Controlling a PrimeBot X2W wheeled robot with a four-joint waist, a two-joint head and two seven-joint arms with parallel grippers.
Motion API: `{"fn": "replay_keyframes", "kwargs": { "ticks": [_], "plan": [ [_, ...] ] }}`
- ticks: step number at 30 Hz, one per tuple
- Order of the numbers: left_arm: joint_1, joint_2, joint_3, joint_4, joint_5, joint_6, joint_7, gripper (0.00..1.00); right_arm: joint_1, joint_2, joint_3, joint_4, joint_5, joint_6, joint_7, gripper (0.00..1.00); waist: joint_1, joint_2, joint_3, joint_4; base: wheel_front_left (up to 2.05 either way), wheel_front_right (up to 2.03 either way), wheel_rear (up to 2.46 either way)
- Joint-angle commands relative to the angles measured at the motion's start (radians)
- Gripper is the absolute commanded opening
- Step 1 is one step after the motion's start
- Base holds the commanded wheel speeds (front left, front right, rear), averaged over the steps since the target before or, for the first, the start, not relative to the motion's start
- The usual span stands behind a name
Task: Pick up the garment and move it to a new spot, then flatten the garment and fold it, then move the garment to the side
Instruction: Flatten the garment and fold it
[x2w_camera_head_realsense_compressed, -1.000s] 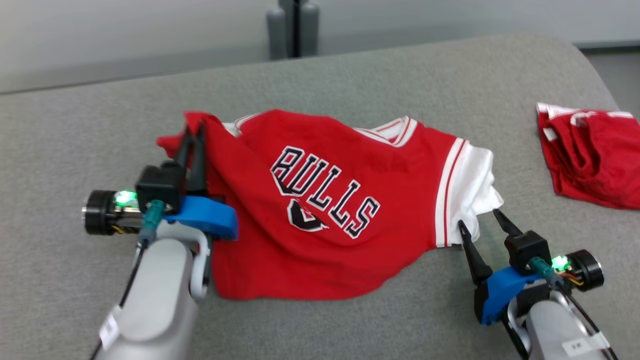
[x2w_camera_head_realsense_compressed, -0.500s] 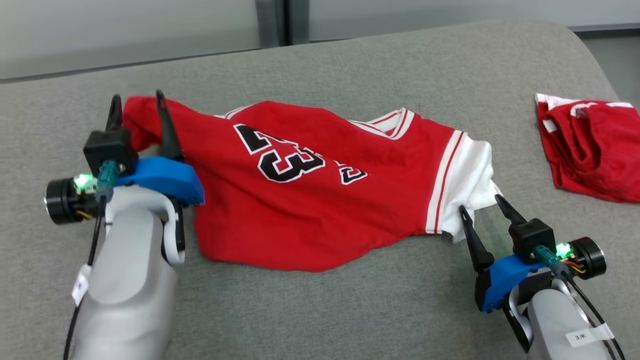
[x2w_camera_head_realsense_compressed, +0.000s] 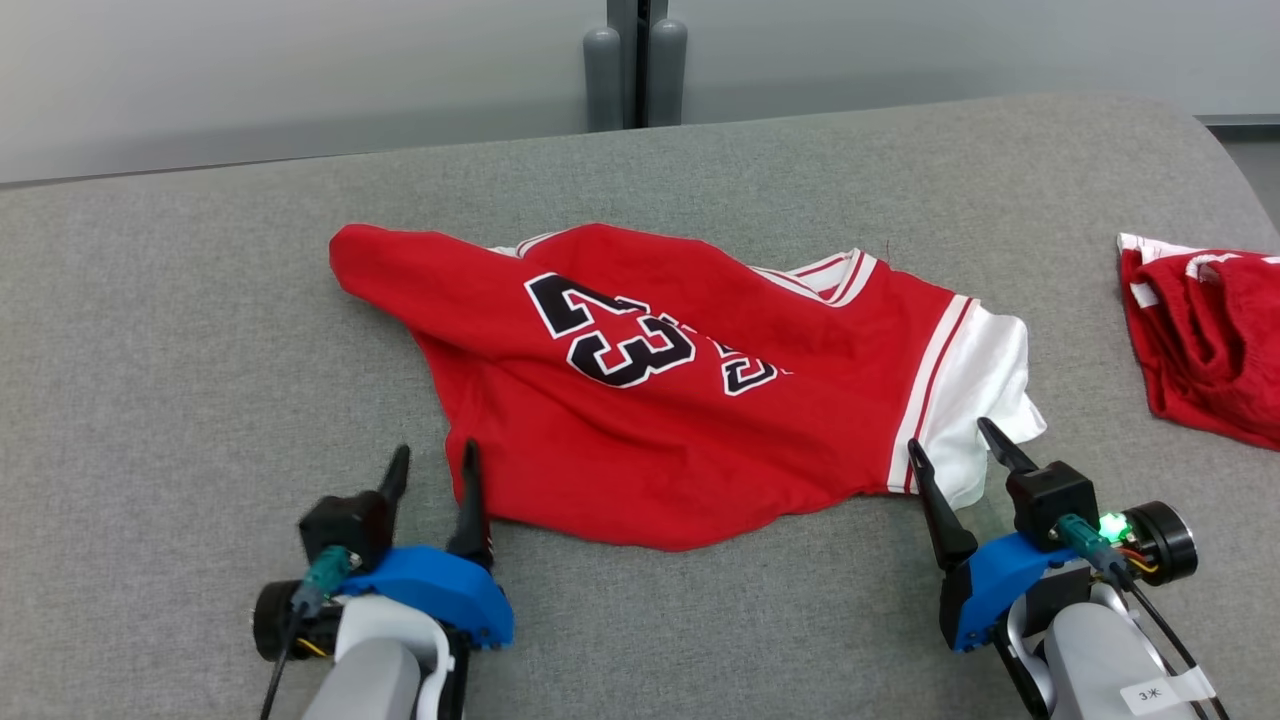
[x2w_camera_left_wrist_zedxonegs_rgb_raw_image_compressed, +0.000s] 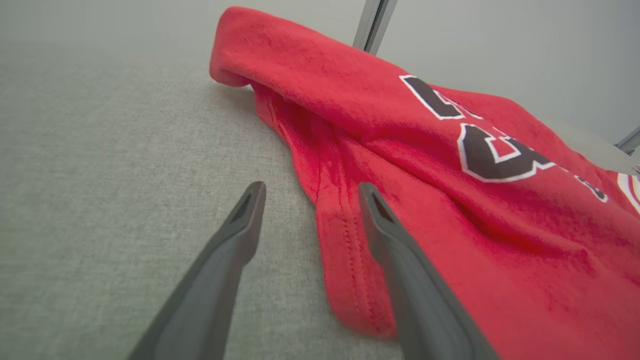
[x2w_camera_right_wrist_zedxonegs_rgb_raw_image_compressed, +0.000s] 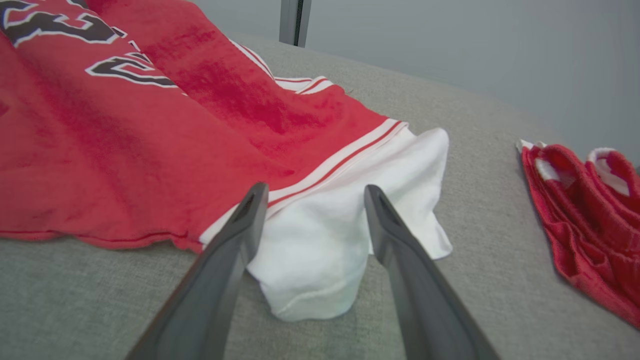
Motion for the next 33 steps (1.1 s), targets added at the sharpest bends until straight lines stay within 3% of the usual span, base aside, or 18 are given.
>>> {"fn": "replay_keyframes", "kwargs": {
  "ticks": [1, 9, 10, 11, 13, 14, 15, 16, 17, 18, 19, 20, 22, 28, 33],
  "plan": [
    [0.012, 0.001, -0.037, 0.009, -0.015, -0.002, -0.003, 1.00, 0.013, 0.002, 0.004, 0.003, 0.007, 0.000, -0.003, 1.00, 0.0001, 0.0000, -0.002, -0.001, 0.00, 0.00, 0.00],
    [-0.010, 0.001, -0.123, 0.054, -0.085, 0.036, -0.003, 1.00, 0.014, -0.008, 0.006, 0.005, 0.014, 0.000, -0.003, 1.00, 0.0001, 0.0000, -0.002, -0.017, 0.00, 0.00, 0.00],
    [-0.014, 0.001, -0.131, 0.059, -0.090, 0.030, -0.003, 0.88, 0.014, -0.008, 0.003, 0.005, 0.014, 0.000, -0.003, 1.00, 0.0001, 0.0000, -0.002, -0.017, 0.00, 0.00, 0.00],
    [-0.016, 0.001, -0.135, 0.067, -0.100, 0.028, -0.003, 0.64, 0.015, -0.008, 0.001, 0.006, 0.014, 0.000, -0.003, 1.00, 0.0001, 0.0000, -0.001, -0.018, 0.00, 0.00, 0.00],
    [-0.021, 0.001, -0.139, 0.075, -0.101, 0.029, -0.003, 0.64, 0.015, -0.008, 0.000, 0.006, 0.014, 0.000, -0.003, 1.00, 0.0001, 0.0000, 0.000, -0.017, 0.00, 0.00, 0.00],
    [-0.029, 0.001, -0.144, 0.086, -0.101, 0.032, -0.003, 0.79, 0.015, -0.007, -0.002, 0.007, 0.012, 0.000, -0.003, 1.00, 0.0001, 0.0000, 0.002, -0.017, 0.00, 0.00, 0.00],
    [-0.032, 0.001, -0.150, 0.096, -0.102, 0.031, -0.003, 0.88, 0.014, -0.006, -0.003, 0.008, 0.012, 0.000, -0.003, 1.00, 0.0001, 0.0000, 0.003, -0.018, 0.00, 0.00, 0.00],
    [-0.037, 0.001, -0.155, 0.103, -0.103, 0.028, -0.003, 0.95, 0.013, -0.005, -0.004, 0.008, 0.012, 0.000, -0.003, 1.00, 0.0001, 0.0000, 0.004, -0.018, 0.00, 0.00, 0.00],
    [-0.039, 0.001, -0.161, 0.113, -0.106, 0.026, -0.003, 0.95, 0.011, -0.004, -0.004, 0.009, 0.011, 0.000, -0.003, 1.00, 0.0001, 0.0000, 0.005, -0.019, 0.00, 0.00, 0.00],
    [-0.040, 0.001, -0.171, 0.128, -0.104, 0.025, -0.002, 0.89, 0.010, -0.004, -0.003, 0.010, 0.011, 0.000, -0.003, 1.00, 0.0001, 0.0000, 0.004, -0.020, 0.00, 0.00, 0.00],
    [-0.042, 0.001, -0.176, 0.145, -0.111, 0.023, 0.000, 0.71, 0.008, -0.004, -0.003, 0.011, 0.010, 0.000, -0.003, 1.00, 0.0001, 0.0000, 0.004, -0.021, 0.00, 0.00, 0.00],
    [-0.042, 0.001, -0.176, 0.145, -0.111, 0.023, 0.000, 0.71, 0.008, -0.004, -0.003, 0.011, 0.010, 0.000, -0.003, 1.00, 0.0001, 0.0000, 0.004, -0.021, 0.00, 0.00, 0.00],
    [-0.050, 0.000, -0.187, 0.163, -0.106, 0.031, 0.001, 0.00, 0.005, -0.005, -0.002, 0.013, 0.009, 0.000, -0.003, 1.00, 0.0001, 0.0000, 0.002, -0.022, 0.00, 0.00, 0.00],
    [-0.045, 0.001, -0.187, 0.122, -0.079, 0.037, -0.002, 0.00, 0.026, -0.007, -0.018, 0.016, 0.010, 0.000, -0.003, 1.00, 0.0001, 0.0000, -0.028, 0.000, 0.00, 0.00, 0.00],
    [0.005, 0.001, -0.158, -0.003, -0.005, 0.028, -0.002, 0.00, 0.064, 0.001, -0.037, 0.031, 0.007, 0.000, -0.003, 1.00, 0.0001, 0.0000, -0.092, 0.055, 0.00, 0.00, 0.00]
  ]
}}
